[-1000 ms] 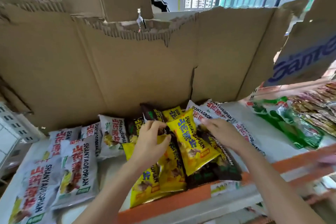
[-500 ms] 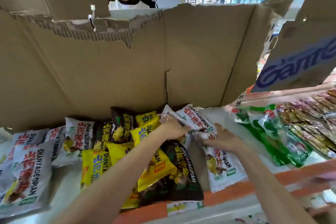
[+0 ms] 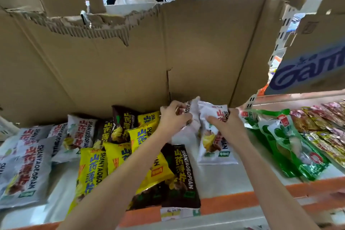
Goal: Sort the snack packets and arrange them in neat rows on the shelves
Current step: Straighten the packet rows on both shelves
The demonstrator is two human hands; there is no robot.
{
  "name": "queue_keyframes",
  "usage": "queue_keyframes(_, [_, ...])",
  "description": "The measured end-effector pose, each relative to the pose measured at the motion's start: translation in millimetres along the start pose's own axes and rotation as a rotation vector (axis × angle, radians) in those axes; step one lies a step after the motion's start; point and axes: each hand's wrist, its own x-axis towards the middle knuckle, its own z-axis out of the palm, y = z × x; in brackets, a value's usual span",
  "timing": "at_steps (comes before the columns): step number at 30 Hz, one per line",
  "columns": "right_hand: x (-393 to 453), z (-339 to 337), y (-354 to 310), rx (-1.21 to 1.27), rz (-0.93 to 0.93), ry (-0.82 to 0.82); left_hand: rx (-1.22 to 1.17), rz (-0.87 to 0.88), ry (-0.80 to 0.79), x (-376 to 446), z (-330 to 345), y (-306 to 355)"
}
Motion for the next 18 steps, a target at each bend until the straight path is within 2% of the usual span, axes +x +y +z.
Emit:
queue_keyframes(3, [-2, 11, -24, 0.215, 0.022, -0.066, -0.216, 0.110, 0.021, -19, -45, 14])
queue_keyframes(5, [-9, 27, -41, 0.375, 0.013, -0.129, -0.347, 0.107, -0.052, -35, -77, 16])
queue_keyframes(7, [-18, 48, -60, 0.415, -0.061, -0.168, -0.402, 0.058, -0.147, -50, -100, 10])
queue_keyframes(10, [-34, 82, -87, 0.274, -0.232, -0.234, -0.398, -0.029, -0.207, -67, -114, -4])
queue_keyframes(12, [-42, 96, -98, 0.247, -0.328, -0.337, -0.362, -0.031, -0.130, -73, -118, -12])
queue_keyframes(15, [-33, 95, -95, 0.177, -0.361, -0.463, -0.424, -0.057, -0.001, -76, -126, -20])
queue_keyframes(18, [-2, 91, -65, -0.045, -0.292, -0.356, -0.479, -0.097, 0.036, -76, -130, -28])
